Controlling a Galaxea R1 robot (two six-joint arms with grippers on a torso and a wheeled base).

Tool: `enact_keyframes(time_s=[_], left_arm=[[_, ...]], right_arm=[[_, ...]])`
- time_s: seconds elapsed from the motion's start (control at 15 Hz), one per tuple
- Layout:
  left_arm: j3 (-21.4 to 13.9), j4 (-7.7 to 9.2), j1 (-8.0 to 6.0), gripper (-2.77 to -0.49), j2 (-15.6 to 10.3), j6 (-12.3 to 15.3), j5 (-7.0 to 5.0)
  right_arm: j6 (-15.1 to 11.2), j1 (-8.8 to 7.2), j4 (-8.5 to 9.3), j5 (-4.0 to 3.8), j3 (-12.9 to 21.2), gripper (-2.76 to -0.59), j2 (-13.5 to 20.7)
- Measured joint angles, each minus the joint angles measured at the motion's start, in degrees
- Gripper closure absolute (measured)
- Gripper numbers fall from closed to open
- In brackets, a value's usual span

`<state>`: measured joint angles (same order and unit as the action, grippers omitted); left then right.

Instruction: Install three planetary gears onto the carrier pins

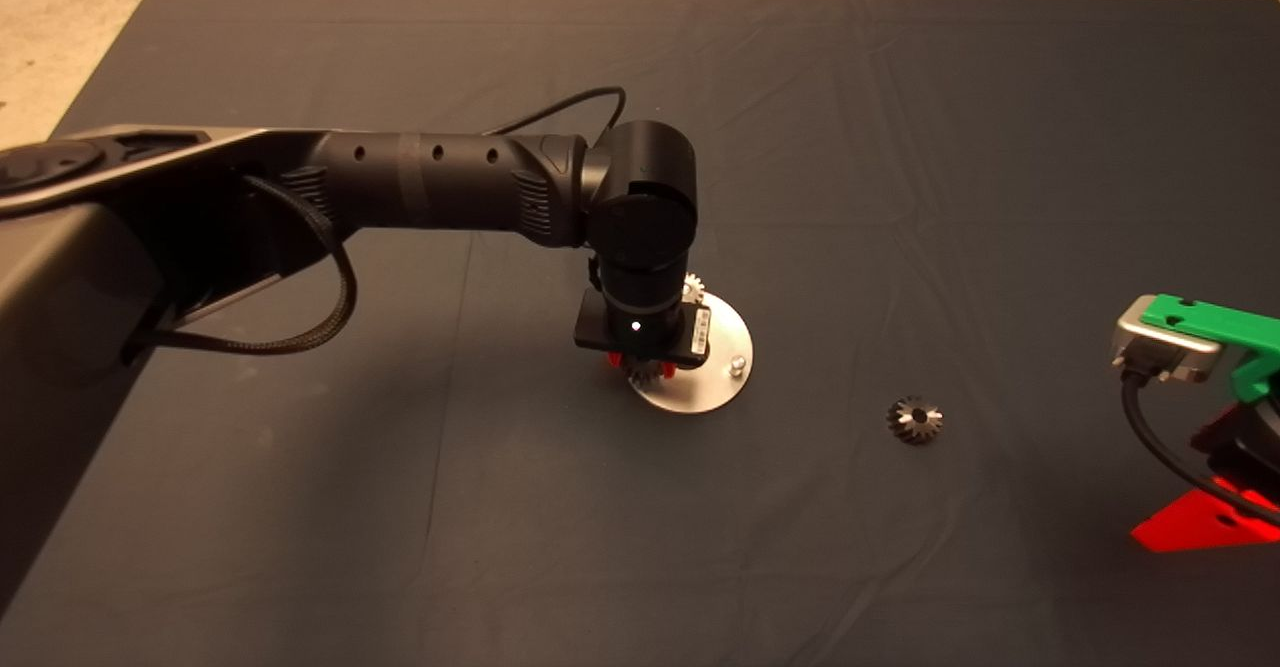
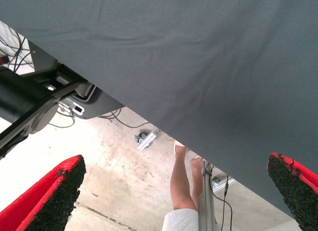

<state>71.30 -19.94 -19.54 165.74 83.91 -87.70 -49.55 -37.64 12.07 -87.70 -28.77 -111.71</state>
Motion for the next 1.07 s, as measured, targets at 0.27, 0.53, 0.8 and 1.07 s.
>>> enact_keyframes(time_s=[0.27,0.53,0.8,1.07], left_arm=[[-0.46,-0.18,0.0,-0.94,-0.03,1.06,-0.06],[-1.36,-0.48,0.0,-0.97,-0.3,1.38,0.07],[-1.78,-0.61,-0.02,-1.04,-0.5,1.71,0.18],[-2.01,-0.59,-0.02,-1.24,-0.85,1.69,0.27]], right_arm=[[0.0,0.0,0.0,0.0,0.0,-2.73,0.0],[0.0,0.0,0.0,0.02,0.0,-2.73,0.0],[0.0,0.0,-0.02,0.02,0.0,-2.73,0.0],[0.0,0.0,-0.02,0.0,0.0,-2.73,0.0]])
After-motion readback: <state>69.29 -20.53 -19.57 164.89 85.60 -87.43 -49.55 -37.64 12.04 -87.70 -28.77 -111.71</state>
